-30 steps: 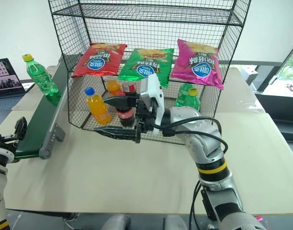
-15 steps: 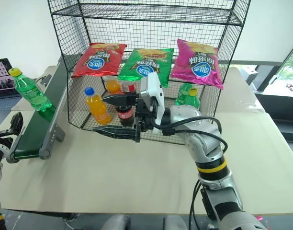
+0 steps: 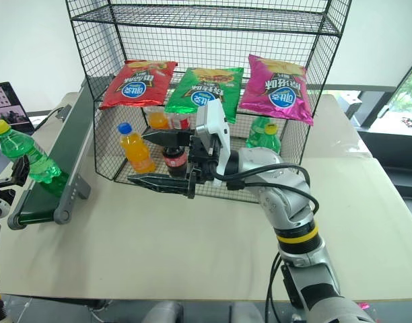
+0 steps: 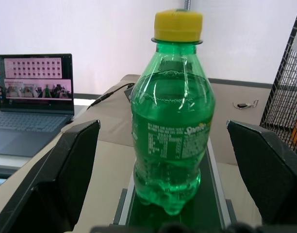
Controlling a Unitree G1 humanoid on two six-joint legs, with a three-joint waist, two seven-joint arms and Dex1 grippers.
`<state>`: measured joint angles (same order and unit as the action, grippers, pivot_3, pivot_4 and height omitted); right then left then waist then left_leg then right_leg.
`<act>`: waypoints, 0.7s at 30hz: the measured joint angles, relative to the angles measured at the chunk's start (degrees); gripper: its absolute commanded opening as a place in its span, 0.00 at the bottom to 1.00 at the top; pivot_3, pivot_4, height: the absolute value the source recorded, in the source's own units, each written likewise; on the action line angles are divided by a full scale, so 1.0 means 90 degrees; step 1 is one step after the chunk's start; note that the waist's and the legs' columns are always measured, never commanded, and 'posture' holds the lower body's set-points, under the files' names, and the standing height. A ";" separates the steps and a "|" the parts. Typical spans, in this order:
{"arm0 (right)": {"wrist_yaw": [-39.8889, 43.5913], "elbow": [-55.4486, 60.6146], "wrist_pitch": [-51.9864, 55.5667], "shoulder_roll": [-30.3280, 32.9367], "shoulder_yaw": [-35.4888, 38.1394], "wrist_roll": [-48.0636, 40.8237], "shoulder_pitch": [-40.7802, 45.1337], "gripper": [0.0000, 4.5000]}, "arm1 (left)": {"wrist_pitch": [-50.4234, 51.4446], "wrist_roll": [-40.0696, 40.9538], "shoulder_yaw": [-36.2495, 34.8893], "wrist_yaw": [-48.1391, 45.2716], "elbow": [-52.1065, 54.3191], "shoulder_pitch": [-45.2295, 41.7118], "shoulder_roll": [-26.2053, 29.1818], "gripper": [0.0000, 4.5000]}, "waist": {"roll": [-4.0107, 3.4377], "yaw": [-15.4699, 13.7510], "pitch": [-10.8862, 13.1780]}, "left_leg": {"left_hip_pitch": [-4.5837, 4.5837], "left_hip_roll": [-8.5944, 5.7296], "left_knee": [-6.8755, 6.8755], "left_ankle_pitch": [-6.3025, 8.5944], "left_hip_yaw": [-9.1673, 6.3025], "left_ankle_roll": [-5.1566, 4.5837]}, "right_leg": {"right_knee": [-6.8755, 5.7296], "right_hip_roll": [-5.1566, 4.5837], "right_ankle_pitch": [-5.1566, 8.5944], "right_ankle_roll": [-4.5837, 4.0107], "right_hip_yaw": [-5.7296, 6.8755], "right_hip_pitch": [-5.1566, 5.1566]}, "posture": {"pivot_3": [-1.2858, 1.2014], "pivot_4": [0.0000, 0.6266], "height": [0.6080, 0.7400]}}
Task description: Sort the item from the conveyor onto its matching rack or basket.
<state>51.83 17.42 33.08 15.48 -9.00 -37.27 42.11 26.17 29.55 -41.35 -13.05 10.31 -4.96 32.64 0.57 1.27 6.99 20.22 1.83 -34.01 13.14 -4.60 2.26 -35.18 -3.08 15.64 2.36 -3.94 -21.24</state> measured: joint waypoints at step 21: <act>-0.0135 0.0094 0.0155 0.0111 0.0001 0.0021 -0.0025 1.00 | -0.0123 0.0147 -0.0010 -0.0293 0.0030 0.0345 0.0062 0.69 | -0.0004 0.0001 0.0003 | -0.0001 0.0002 0.0008 -0.0001 -0.0001 0.0001 | -0.0001 0.0000 0.0000 -0.0001 0.0003 -0.0002 | 0.52 0.24 0.98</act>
<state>50.62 18.26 34.48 16.48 -8.99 -37.08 41.89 25.06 30.87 -41.44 -15.69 10.58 -1.85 33.20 0.53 1.27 7.01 20.20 1.85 -33.94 13.13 -4.61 2.27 -35.18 -3.09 15.64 2.36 -3.91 -21.25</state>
